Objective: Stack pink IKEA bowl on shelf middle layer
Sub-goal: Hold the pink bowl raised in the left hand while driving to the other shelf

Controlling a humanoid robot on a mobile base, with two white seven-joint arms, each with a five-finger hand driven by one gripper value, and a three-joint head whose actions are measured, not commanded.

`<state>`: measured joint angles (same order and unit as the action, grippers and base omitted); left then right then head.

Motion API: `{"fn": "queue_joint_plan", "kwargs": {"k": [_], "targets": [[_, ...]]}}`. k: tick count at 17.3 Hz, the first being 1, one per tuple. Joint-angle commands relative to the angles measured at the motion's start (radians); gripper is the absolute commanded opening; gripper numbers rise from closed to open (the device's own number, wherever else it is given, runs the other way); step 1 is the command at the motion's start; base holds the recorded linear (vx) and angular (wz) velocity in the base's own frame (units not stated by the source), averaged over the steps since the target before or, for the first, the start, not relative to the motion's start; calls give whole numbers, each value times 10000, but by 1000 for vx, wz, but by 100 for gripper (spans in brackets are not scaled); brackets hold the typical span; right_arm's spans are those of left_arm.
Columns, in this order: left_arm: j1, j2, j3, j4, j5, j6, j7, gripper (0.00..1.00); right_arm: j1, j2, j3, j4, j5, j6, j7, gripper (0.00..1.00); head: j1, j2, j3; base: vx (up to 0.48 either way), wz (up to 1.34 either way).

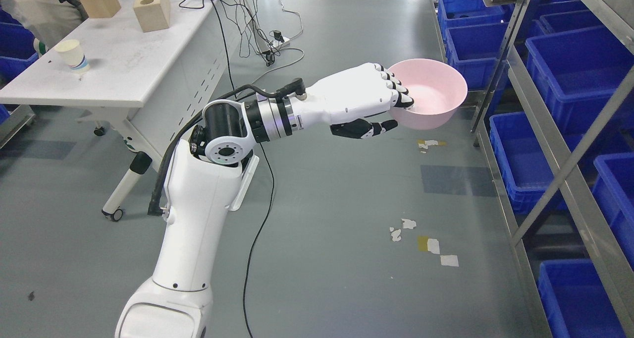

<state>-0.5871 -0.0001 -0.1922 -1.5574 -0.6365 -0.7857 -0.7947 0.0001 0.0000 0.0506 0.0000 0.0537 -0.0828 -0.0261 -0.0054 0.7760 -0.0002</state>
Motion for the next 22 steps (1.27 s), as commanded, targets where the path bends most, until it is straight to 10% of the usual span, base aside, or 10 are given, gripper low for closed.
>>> {"fn": "queue_joint_plan", "kwargs": {"k": [1, 22], "targets": [[11, 175, -134, -134, 29, 3, 47, 1, 229, -175, 0, -175, 0, -1, 0, 100, 0, 0, 0, 390, 16], [-4, 175, -409, -103, 137, 3, 292, 1, 229, -175, 0, -175, 0, -1, 0, 100, 0, 0, 0, 301, 11]]}}
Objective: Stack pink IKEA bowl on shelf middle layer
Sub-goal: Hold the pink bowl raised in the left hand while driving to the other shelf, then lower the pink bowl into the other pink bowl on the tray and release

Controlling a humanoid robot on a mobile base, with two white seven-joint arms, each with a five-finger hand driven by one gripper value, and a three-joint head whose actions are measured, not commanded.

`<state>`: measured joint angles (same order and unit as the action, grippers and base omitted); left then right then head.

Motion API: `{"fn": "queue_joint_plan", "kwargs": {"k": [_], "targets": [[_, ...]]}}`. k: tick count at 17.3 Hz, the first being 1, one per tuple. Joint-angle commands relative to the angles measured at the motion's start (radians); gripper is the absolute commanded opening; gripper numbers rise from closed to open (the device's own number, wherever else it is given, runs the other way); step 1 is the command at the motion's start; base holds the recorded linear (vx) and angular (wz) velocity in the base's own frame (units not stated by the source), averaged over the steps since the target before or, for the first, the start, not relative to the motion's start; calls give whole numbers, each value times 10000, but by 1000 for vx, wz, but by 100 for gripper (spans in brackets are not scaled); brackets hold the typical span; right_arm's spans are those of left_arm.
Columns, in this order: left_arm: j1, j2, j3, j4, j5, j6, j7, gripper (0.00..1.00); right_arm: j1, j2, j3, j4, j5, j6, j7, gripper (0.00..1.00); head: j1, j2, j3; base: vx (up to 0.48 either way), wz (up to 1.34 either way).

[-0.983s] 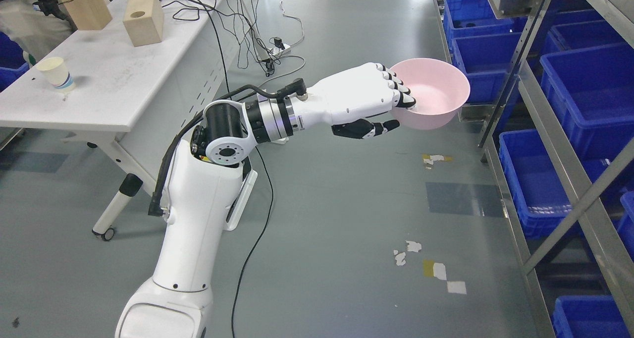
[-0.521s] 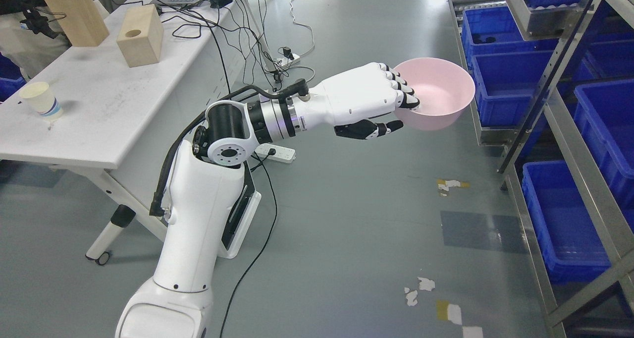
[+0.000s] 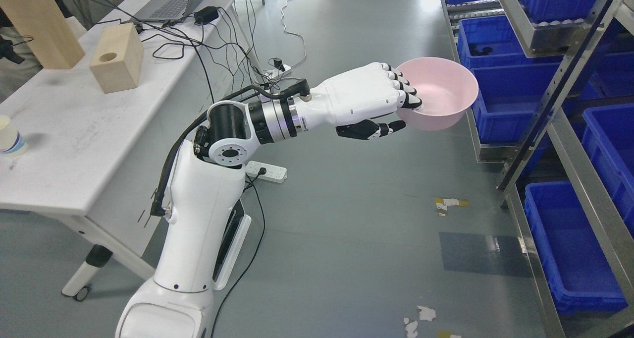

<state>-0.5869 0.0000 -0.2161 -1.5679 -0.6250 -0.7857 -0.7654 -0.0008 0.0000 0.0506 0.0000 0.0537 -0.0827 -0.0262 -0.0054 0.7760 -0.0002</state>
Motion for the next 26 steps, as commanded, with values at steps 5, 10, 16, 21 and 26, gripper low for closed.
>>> {"fn": "queue_joint_plan", "kwargs": {"k": [5, 10, 16, 21, 26], "targets": [[-52, 174, -293, 2, 205, 3, -16, 1, 238, -175, 0, -174, 0, -1, 2, 100, 0, 0, 0, 154, -601], [-1045, 174, 56, 2, 344, 3, -15, 1, 238, -175, 0, -174, 0, -1, 2, 100, 0, 0, 0, 77, -1434], [-3118, 272, 1958, 920, -433, 109, -935, 2, 238, -175, 0, -174, 0, -1, 2, 100, 0, 0, 0, 47, -1426], [-3764, 1395, 2145, 1918, -1677, 937, -1180, 2, 238, -175, 0, -174, 0, -1, 2, 100, 0, 0, 0, 77, -919], [-3672, 937, 936, 2178, -1942, 1108, -1504, 2, 238, -175, 0, -174, 0, -1, 2, 100, 0, 0, 0, 130, -469]]}}
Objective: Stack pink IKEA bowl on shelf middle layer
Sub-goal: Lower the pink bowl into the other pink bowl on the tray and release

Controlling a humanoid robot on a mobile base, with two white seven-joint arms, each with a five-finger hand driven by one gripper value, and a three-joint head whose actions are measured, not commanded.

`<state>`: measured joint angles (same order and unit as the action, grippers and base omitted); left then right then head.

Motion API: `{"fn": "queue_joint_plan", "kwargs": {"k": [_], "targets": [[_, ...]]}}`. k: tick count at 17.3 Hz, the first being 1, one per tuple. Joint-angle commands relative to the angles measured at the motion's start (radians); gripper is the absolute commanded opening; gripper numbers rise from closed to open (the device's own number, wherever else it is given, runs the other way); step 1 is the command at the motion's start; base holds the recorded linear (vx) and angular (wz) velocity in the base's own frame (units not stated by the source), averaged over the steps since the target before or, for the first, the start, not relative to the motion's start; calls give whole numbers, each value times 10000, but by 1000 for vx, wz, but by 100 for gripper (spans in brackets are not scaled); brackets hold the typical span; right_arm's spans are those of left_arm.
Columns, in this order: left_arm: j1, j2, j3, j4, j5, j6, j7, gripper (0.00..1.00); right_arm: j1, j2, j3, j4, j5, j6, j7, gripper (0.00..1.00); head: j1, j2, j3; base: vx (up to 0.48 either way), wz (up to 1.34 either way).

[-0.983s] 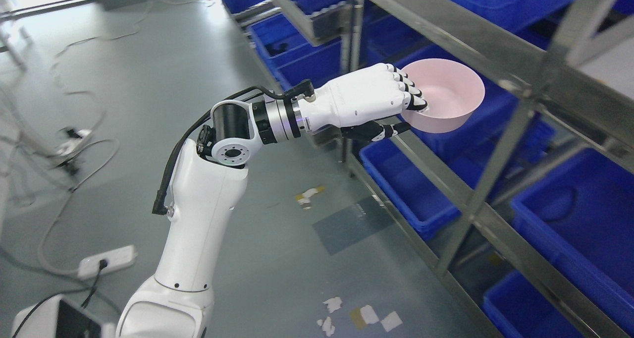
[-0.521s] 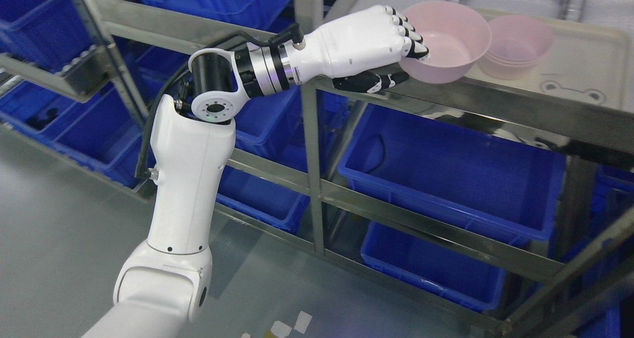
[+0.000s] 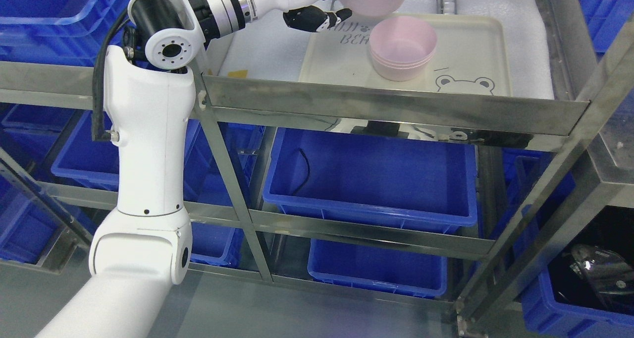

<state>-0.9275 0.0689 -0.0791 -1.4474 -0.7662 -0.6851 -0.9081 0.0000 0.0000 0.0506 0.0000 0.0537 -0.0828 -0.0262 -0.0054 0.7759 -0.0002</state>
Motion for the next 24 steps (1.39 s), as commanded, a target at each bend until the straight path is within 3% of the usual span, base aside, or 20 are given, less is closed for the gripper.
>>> {"fn": "queue_joint_plan", "kwargs": {"k": [1, 3, 7, 17, 18, 19, 20, 21, 22, 23, 24], "targets": [[-266, 3, -588, 1036, -544, 101, -77, 2, 230, -175, 0, -175, 0, -1, 1, 100, 0, 0, 0, 125, -238], [-190, -442, -941, 1235, -666, 101, -77, 2, 230, -175, 0, -175, 0, -1, 1, 100, 0, 0, 0, 125, -238], [560, -515, -1617, 1159, -974, 101, -153, 2, 230, -175, 0, -175, 0, -1, 1, 100, 0, -1, 0, 102, -178], [654, -515, -1311, 975, -1311, 101, -92, 3, 230, -175, 0, -175, 0, -1, 1, 100, 0, -4, 0, 41, -37], [639, -515, -1280, 975, -1311, 101, -92, 7, 230, -175, 0, -175, 0, -1, 1, 100, 0, -4, 0, 0, 0], [639, -515, -1189, 975, -1266, 101, -92, 19, 230, -175, 0, -175, 0, -1, 1, 100, 0, -4, 0, 0, 0], [639, -515, -1142, 975, -1265, 101, -92, 40, 230, -175, 0, -175, 0, -1, 1, 100, 0, -4, 0, 0, 0], [669, -515, -1111, 975, -1220, 101, -107, 47, 230, -175, 0, -175, 0, -1, 1, 100, 0, -4, 0, 0, 0], [669, -515, -1005, 975, -1204, 101, -108, 65, 230, -175, 0, -175, 0, -1, 1, 100, 0, -4, 0, 0, 0], [669, -515, -898, 975, -1204, 101, -92, 74, 230, -175, 0, -175, 0, -1, 1, 100, 0, -4, 0, 0, 0], [654, -515, -547, 975, -1128, 101, -77, 77, 230, -175, 0, -175, 0, -1, 1, 100, 0, -4, 0, 0, 0]]}}
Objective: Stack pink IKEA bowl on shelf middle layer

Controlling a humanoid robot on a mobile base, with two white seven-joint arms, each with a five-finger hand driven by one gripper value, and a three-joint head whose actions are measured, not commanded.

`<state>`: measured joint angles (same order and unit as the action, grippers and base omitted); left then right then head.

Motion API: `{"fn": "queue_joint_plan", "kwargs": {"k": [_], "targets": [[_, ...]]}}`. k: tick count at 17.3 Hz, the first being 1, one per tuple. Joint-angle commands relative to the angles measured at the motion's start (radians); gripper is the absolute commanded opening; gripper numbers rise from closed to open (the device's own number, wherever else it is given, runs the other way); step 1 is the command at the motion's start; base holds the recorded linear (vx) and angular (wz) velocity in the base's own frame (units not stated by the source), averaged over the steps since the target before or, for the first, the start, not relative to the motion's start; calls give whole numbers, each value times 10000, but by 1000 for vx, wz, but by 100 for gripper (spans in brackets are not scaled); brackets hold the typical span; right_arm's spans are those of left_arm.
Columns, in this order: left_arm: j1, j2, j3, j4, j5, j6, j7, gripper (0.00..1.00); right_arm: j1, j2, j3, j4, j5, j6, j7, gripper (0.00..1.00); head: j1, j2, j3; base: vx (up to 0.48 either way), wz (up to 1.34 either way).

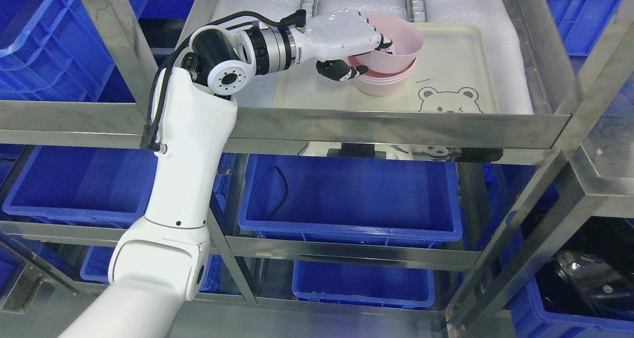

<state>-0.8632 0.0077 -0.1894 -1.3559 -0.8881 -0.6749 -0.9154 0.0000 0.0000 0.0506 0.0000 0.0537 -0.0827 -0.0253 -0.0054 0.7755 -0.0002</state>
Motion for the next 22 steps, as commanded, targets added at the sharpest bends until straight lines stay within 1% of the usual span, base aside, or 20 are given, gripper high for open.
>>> {"fn": "queue_joint_plan", "kwargs": {"k": [1, 4, 8, 10, 12, 13, 14, 16, 18, 22], "targets": [[11, 98, 802, 60, 182, -16, -4, 81, 230, -175, 0, -175, 0, -1, -7, 100, 0, 0, 0, 0, 0], [-96, 98, 1462, 60, 748, -1, -4, 99, 230, -175, 0, -175, 0, -1, -7, 100, 0, 0, 0, 0, 0], [-112, 98, 1847, 183, 2755, 76, -35, 100, 230, -175, 0, -175, 0, -1, -7, 100, 0, 0, 0, 0, -7], [-127, 98, 2031, 198, 3827, 549, 26, 100, 230, -175, 0, -175, 0, -1, -7, 100, 0, 0, 0, 0, 0], [-96, 98, 1880, 168, 6123, 980, 575, 100, 230, -175, 0, -175, 0, -1, -7, 100, 0, 0, 0, 0, 0], [-20, 98, 1636, 107, 7061, 1148, 867, 100, 230, -175, 0, -175, 0, -1, -7, 100, 0, 0, 0, 0, 0], [117, 98, 1269, -15, 7602, 1362, 976, 100, 230, -175, 0, -175, 0, -1, -7, 100, 0, 0, 0, 0, 0], [820, 98, 350, -733, 7791, 1411, 977, 100, 230, -175, 0, -175, 0, -1, -7, 100, 0, 0, 0, 0, 0], [1602, 98, -876, -1287, 7837, 1365, 977, 100, 230, -175, 0, -175, 0, -1, -7, 100, 0, 0, 0, 0, 0], [3198, 98, -2659, -1871, 7822, 1075, 947, 100, 230, -175, 0, -175, 0, -1, -7, 100, 0, 0, 0, 0, 0]]}}
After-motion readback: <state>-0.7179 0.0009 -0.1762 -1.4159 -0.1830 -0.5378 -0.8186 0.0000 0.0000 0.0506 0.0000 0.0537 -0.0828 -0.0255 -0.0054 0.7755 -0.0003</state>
